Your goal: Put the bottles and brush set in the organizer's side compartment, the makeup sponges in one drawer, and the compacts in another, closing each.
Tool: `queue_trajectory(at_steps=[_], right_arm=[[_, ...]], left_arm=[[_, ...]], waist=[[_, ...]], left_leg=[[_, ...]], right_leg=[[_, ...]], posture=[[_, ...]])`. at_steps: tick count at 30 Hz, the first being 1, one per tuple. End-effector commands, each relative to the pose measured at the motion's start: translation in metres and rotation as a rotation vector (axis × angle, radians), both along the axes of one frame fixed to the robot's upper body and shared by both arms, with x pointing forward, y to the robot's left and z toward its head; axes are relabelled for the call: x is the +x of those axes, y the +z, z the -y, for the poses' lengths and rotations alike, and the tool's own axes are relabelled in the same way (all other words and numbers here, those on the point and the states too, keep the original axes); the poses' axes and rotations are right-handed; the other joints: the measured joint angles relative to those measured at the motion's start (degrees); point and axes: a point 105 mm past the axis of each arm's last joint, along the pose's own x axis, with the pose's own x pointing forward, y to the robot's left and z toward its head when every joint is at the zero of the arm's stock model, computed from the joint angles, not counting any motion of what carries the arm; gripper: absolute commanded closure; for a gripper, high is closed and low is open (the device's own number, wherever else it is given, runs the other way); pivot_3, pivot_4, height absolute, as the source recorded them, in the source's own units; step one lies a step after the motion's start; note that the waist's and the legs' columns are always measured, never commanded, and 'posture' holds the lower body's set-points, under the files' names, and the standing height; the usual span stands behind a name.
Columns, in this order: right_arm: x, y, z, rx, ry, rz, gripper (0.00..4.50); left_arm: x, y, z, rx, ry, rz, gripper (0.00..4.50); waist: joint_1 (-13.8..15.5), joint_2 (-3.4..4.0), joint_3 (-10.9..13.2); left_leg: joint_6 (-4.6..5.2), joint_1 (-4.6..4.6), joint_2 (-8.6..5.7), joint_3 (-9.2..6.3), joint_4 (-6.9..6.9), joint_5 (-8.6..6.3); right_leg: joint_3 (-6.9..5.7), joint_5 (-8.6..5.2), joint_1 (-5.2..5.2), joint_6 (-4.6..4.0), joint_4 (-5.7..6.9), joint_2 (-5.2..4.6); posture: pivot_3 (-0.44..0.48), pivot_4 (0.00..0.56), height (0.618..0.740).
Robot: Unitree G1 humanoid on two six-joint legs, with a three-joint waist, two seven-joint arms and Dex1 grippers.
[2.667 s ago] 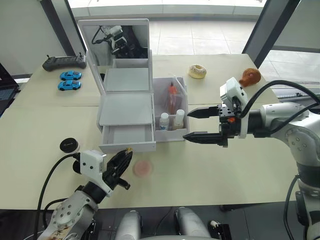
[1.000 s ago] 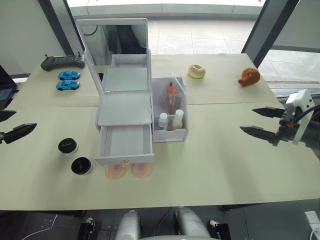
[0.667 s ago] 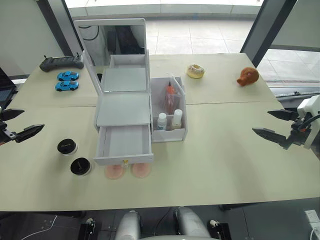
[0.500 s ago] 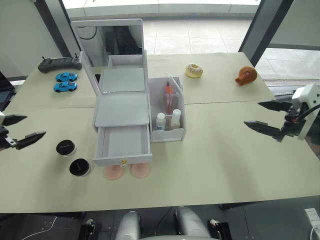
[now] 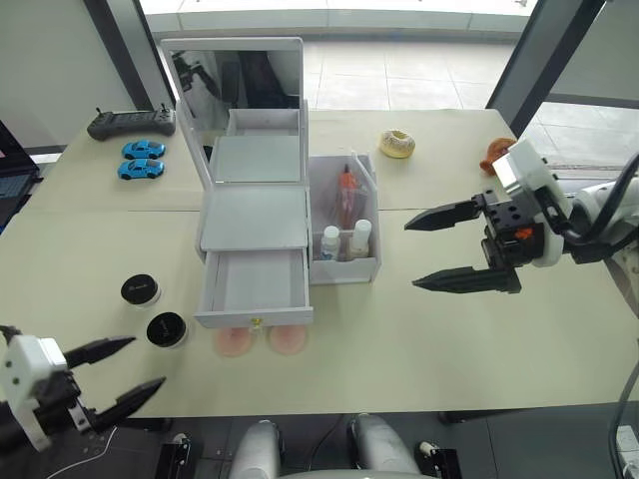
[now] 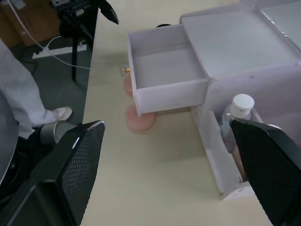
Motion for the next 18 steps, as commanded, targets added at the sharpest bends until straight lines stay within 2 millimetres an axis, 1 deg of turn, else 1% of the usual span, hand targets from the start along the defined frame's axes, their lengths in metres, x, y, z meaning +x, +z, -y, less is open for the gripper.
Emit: queue_trajectory(at_steps=[1, 2, 4, 5, 8, 11, 13, 18], right_arm=[[-0.008, 0.008, -0.008, -0.002, 0.065, 0.048, 0.00], [-0.009, 0.007, -0.009, -0.005, 0.071, 0.049, 0.00], [-0.011, 0.004, -0.010, -0.013, 0.069, 0.051, 0.00], [-0.011, 0.004, -0.009, -0.020, 0.063, 0.052, 0.00], [-0.011, 0.004, -0.007, -0.036, 0.044, 0.055, 0.00], [-0.012, 0.005, -0.004, -0.052, 0.026, 0.057, 0.00], [-0.013, 0.007, -0.003, -0.060, 0.015, 0.062, 0.00], [-0.017, 0.011, -0.002, -0.075, -0.016, 0.048, 0.00]], left_arm=[[-0.002, -0.002, 0.038, -0.030, -0.054, 0.044, 0.04], [0.000, -0.007, 0.049, -0.034, -0.047, 0.061, 0.04], [0.005, -0.016, 0.067, -0.059, -0.024, 0.070, 0.04], [0.007, -0.020, 0.074, -0.070, -0.009, 0.064, 0.04], [0.011, -0.032, 0.092, -0.100, 0.004, 0.045, 0.04], [0.020, -0.046, 0.102, -0.093, 0.023, 0.035, 0.04], [0.028, -0.053, 0.105, -0.086, 0.049, 0.030, 0.04], [0.047, -0.061, 0.116, -0.087, 0.085, 0.046, 0.04]], waist=[[0.2, 0.07, 0.0], [0.2, 0.08, 0.0], [0.1, 0.08, 0.0], [0.1, 0.03, 0.0], [-0.2, -0.03, -0.1], [-0.2, 0.10, -0.1], [-0.1, 0.20, -0.1], [-0.1, 0.18, -0.1]], left_leg=[[0.00, 0.00, 0.01, 0.01, 0.02, 0.00], [0.00, 0.00, 0.00, 0.05, 0.03, 0.00], [0.00, -0.02, -0.03, 0.11, 0.07, 0.00], [0.00, -0.03, -0.06, 0.12, 0.09, 0.00], [0.00, -0.02, 0.00, 0.08, 0.09, 0.00], [0.01, -0.01, 0.00, 0.09, 0.09, 0.00], [0.01, -0.02, -0.01, 0.08, 0.10, 0.00], [0.01, -0.04, 0.00, 0.07, 0.13, 0.00]], right_leg=[[-0.04, -0.04, -0.06, 0.01, -0.01, 0.00], [-0.02, -0.28, -0.02, -0.01, -0.07, 0.00], [0.04, -0.31, 0.08, 0.05, -0.06, -0.01], [0.06, -0.14, 0.11, 0.30, -0.07, 0.00], [0.07, -0.07, 0.10, 0.36, -0.04, 0.13], [0.11, -0.09, 0.07, 0.38, -0.03, 0.16], [0.12, -0.10, 0.07, 0.40, -0.04, 0.18], [0.15, -0.06, 0.08, 0.40, -0.03, 0.22]], posture=[[0.000, 0.150, 0.740], [0.000, 0.150, 0.740], [0.000, 0.150, 0.740], [0.000, 0.150, 0.740], [0.000, 0.150, 0.740], [0.000, 0.150, 0.740], [0.000, 0.150, 0.740], [0.000, 0.150, 0.740]])
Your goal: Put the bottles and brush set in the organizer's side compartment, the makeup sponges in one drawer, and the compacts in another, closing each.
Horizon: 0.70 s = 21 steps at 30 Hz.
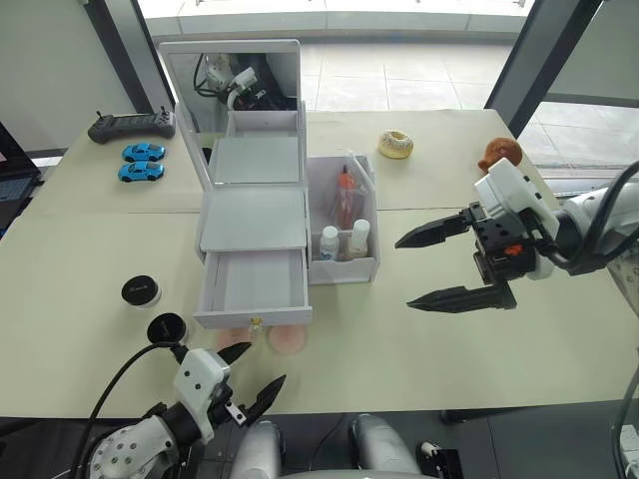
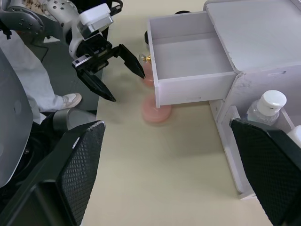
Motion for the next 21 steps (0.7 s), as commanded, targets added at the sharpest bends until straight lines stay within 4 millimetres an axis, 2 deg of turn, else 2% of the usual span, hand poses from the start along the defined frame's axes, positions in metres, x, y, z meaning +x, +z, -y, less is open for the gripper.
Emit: queue_trajectory(at_steps=[1, 9, 13, 19, 21], right_arm=[[-0.005, 0.011, 0.001, -0.016, -0.018, 0.045, 0.00], [-0.005, 0.020, -0.002, -0.024, -0.051, 0.057, 0.00], [-0.006, 0.022, -0.004, -0.027, -0.062, 0.061, 0.00], [-0.006, 0.025, -0.007, -0.027, -0.078, 0.074, 0.00], [-0.006, 0.025, -0.007, -0.024, -0.082, 0.077, 0.00]], left_arm=[[0.010, -0.003, 0.008, 0.011, 0.016, 0.016, 0.04], [0.033, -0.006, 0.030, 0.013, 0.007, 0.048, 0.04], [0.037, -0.006, 0.041, -0.012, -0.015, 0.040, 0.04], [0.039, -0.010, 0.044, -0.004, -0.037, 0.020, 0.04], [0.039, -0.012, 0.042, 0.001, -0.030, 0.010, 0.44]], waist=[[0.1, 0.00, 0.0], [0.0, 0.12, -0.1], [0.1, 0.06, -0.1], [0.0, 0.07, -0.1], [0.1, 0.07, -0.1]], left_leg=[[0.00, 0.00, 0.00, -0.01, 0.01, 0.00], [0.00, 0.00, -0.01, -0.02, 0.01, 0.00], [0.00, -0.02, -0.01, -0.06, 0.02, 0.00], [0.00, -0.03, -0.01, -0.07, 0.02, 0.00], [0.00, -0.03, -0.01, -0.07, 0.03, 0.00]], right_leg=[[0.00, 0.01, 0.00, 0.00, 0.00, 0.00], [0.05, 0.04, 0.00, -0.01, 0.03, 0.05], [0.07, 0.06, 0.03, 0.01, 0.02, 0.08], [0.10, 0.10, 0.01, -0.02, 0.03, 0.10], [0.11, 0.10, 0.01, -0.02, 0.03, 0.10]], posture=[[0.000, 0.150, 0.740], [0.000, 0.150, 0.740], [0.000, 0.150, 0.740], [0.000, 0.150, 0.740], [0.000, 0.150, 0.740]])
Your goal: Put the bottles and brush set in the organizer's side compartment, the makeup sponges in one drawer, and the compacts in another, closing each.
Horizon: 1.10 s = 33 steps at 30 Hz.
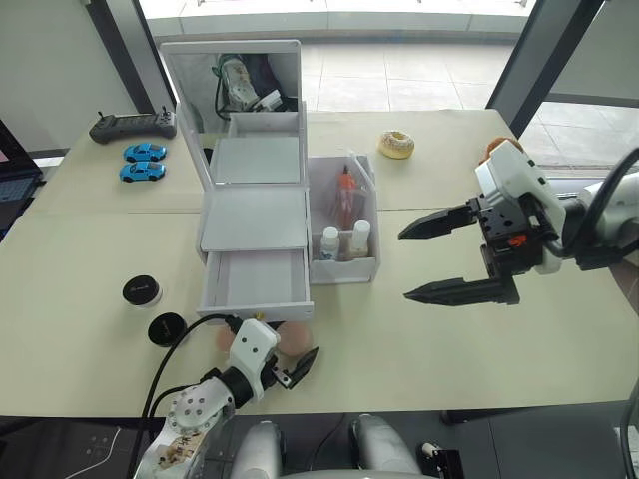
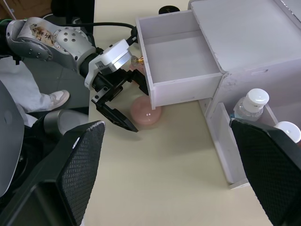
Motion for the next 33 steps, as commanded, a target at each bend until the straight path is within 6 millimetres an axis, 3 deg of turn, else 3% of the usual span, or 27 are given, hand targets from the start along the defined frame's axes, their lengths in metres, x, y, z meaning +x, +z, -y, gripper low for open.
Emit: queue_trajectory(at_steps=[1, 4, 8, 13, 18, 20, 23, 26, 29, 33], right_arm=[[-0.003, 0.012, 0.000, 0.011, -0.006, 0.054, 0.00], [-0.002, 0.010, -0.001, 0.014, -0.006, 0.055, 0.00], [-0.004, 0.010, -0.005, 0.034, 0.019, 0.051, 0.00], [-0.008, 0.010, -0.009, 0.063, 0.069, 0.033, 0.00], [-0.014, 0.009, -0.014, 0.100, 0.153, -0.001, 0.00], [-0.015, 0.007, -0.014, 0.107, 0.169, -0.008, 0.00], [-0.012, 0.006, -0.014, 0.116, 0.185, -0.004, 0.00], [-0.009, 0.007, -0.013, 0.120, 0.196, 0.002, 0.00], [-0.007, 0.007, -0.012, 0.121, 0.198, 0.014, 0.00], [-0.006, 0.006, -0.012, 0.127, 0.182, 0.035, 0.00]], left_arm=[[-0.001, -0.001, -0.001, -0.004, -0.003, -0.013, 0.67], [-0.002, -0.005, -0.005, 0.028, -0.002, -0.016, 1.53], [-0.007, -0.008, -0.015, 0.082, -0.009, -0.015, 1.55], [-0.025, 0.006, -0.023, 0.058, -0.075, -0.002, 1.55], [-0.067, 0.038, -0.033, -0.062, -0.249, -0.024, 1.55], [-0.076, 0.049, -0.041, -0.087, -0.270, -0.033, 1.55], [-0.080, 0.084, -0.054, -0.196, -0.278, -0.029, 1.55], [-0.071, 0.118, -0.065, -0.246, -0.313, 0.010, 1.55], [-0.048, 0.151, -0.074, -0.213, -0.341, 0.087, 1.55], [-0.009, 0.168, -0.080, -0.101, -0.290, 0.162, 1.55]], waist=[[0.0, 0.00, 0.0], [0.0, 0.01, 0.0], [-0.1, 0.01, 0.0], [-0.2, 0.01, 0.0], [0.0, 0.01, 0.0], [0.1, 0.03, 0.1], [0.1, -0.07, 0.1], [0.1, -0.02, 0.1], [0.1, 0.05, 0.1], [-0.1, 0.04, 0.1]], left_leg=[[0.00, 0.00, 0.00, 0.00, 0.00, 0.00], [0.00, 0.01, 0.00, 0.00, 0.00, 0.00], [0.00, 0.02, 0.03, 0.00, -0.01, 0.00], [0.00, 0.03, 0.06, 0.02, -0.04, 0.00], [0.01, 0.02, 0.15, 0.08, -0.07, -0.01], [0.01, 0.03, 0.14, 0.13, -0.06, -0.01], [0.01, 0.02, 0.16, 0.17, -0.06, -0.01], [0.01, 0.04, 0.18, 0.16, -0.05, -0.01], [0.01, 0.08, 0.16, 0.15, -0.03, 0.00], [0.01, 0.07, 0.14, 0.17, -0.03, -0.01]], right_leg=[[0.00, 0.00, 0.00, 0.00, 0.00, 0.00], [0.00, -0.03, 0.00, 0.04, 0.00, 0.00], [0.01, -0.03, 0.00, 0.04, 0.00, 0.03], [0.03, -0.03, -0.04, 0.03, 0.01, 0.04], [0.01, -0.06, -0.14, -0.03, 0.02, 0.03], [0.00, -0.34, -0.14, -0.22, -0.02, -0.04], [-0.05, -0.38, -0.14, -0.20, -0.02, -0.07], [-0.11, -0.39, -0.15, -0.18, 0.00, -0.06], [-0.13, -0.38, -0.15, -0.15, 0.03, -0.05], [-0.08, -0.17, -0.09, 0.18, 0.00, -0.01]], posture=[[0.000, 0.150, 0.740], [0.000, 0.150, 0.740], [0.000, 0.150, 0.740], [0.000, 0.150, 0.740], [0.000, 0.150, 0.740], [0.000, 0.150, 0.740], [0.000, 0.150, 0.740], [0.000, 0.150, 0.740], [0.000, 0.150, 0.740], [0.000, 0.150, 0.740]])
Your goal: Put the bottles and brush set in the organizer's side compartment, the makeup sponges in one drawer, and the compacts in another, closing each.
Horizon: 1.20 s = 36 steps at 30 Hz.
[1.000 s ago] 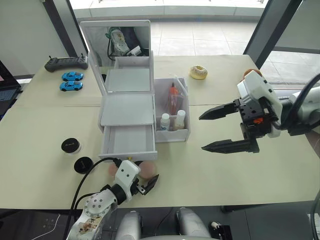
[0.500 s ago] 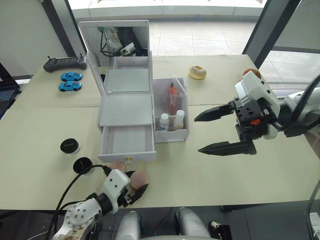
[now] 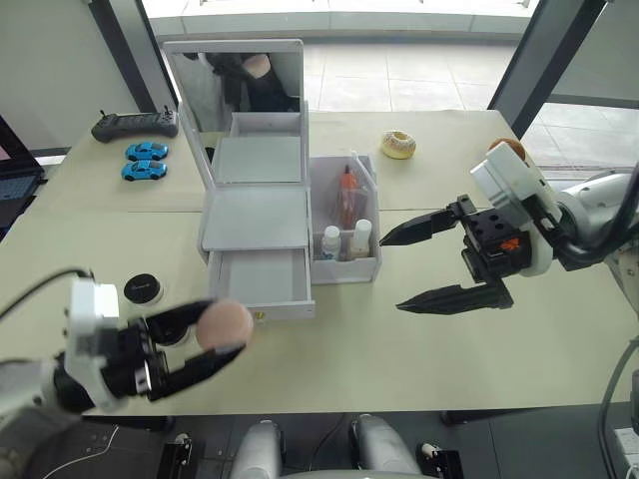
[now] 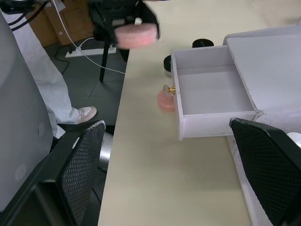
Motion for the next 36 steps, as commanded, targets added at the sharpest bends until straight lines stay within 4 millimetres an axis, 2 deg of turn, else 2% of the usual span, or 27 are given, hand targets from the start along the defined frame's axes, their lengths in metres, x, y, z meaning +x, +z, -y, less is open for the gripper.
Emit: queue_trajectory(at_steps=[1, 5, 10, 19, 25, 27, 30, 36], right_arm=[[-0.002, 0.006, 0.001, 0.017, -0.014, 0.060, 0.00], [-0.006, 0.004, 0.004, 0.019, -0.061, 0.070, 0.00], [-0.009, 0.001, 0.009, 0.024, -0.120, 0.079, 0.00], [-0.010, -0.003, 0.012, 0.029, -0.189, 0.088, 0.00], [-0.009, -0.004, 0.013, 0.029, -0.201, 0.090, 0.00], [-0.008, -0.004, 0.013, 0.027, -0.206, 0.089, 0.00], [-0.006, -0.004, 0.014, 0.025, -0.209, 0.092, 0.00], [-0.001, -0.003, 0.016, 0.024, -0.212, 0.092, 0.00]], left_arm=[[0.035, 0.005, -0.007, 0.073, 0.077, 0.030, 1.55], [0.060, -0.002, -0.007, 0.148, 0.070, 0.019, 1.55], [0.079, -0.012, -0.010, 0.189, 0.074, 0.013, 1.55], [0.081, -0.036, -0.002, 0.247, 0.009, -0.030, 1.55], [0.083, -0.033, -0.001, 0.244, 0.011, -0.005, 1.55], [0.083, -0.029, -0.002, 0.239, 0.014, 0.002, 0.81], [0.082, -0.021, -0.005, 0.235, 0.019, 0.012, 0.01], [0.077, -0.008, -0.015, 0.206, 0.029, 0.016, 0.01]], waist=[[0.1, 0.00, 0.0], [0.1, 0.00, 0.0], [0.1, -0.01, 0.0], [0.1, -0.05, 0.0], [0.1, -0.09, 0.1], [0.1, -0.11, 0.1], [0.1, -0.11, 0.1], [0.1, -0.11, 0.1]], left_leg=[[0.00, -0.01, -0.01, -0.03, -0.01, 0.00], [0.00, -0.02, -0.01, -0.16, -0.02, 0.00], [0.00, -0.04, 0.01, -0.21, -0.10, 0.00], [0.00, -0.06, 0.01, -0.23, -0.07, 0.00], [0.00, -0.07, 0.01, -0.24, -0.06, 0.00], [0.00, -0.07, 0.01, -0.25, -0.06, 0.00], [0.00, -0.06, 0.01, -0.25, -0.06, 0.00], [0.00, -0.06, 0.01, -0.25, -0.06, 0.00]], right_leg=[[0.00, 0.00, -0.02, 0.00, 0.00, 0.03], [0.02, 0.06, 0.00, -0.13, 0.03, 0.16], [0.03, 0.17, -0.07, -0.31, 0.06, 0.22], [0.04, 0.13, -0.05, -0.23, 0.07, 0.21], [0.05, 0.10, -0.04, -0.18, 0.07, 0.20], [0.04, 0.08, -0.04, -0.15, 0.07, 0.21], [0.04, 0.08, -0.03, -0.14, 0.07, 0.21], [0.04, 0.07, -0.03, -0.12, 0.07, 0.21]], posture=[[0.000, 0.150, 0.740], [0.000, 0.150, 0.740], [0.000, 0.150, 0.740], [0.000, 0.150, 0.740], [0.000, 0.150, 0.740], [0.000, 0.150, 0.740], [0.000, 0.150, 0.740], [0.000, 0.150, 0.740]])
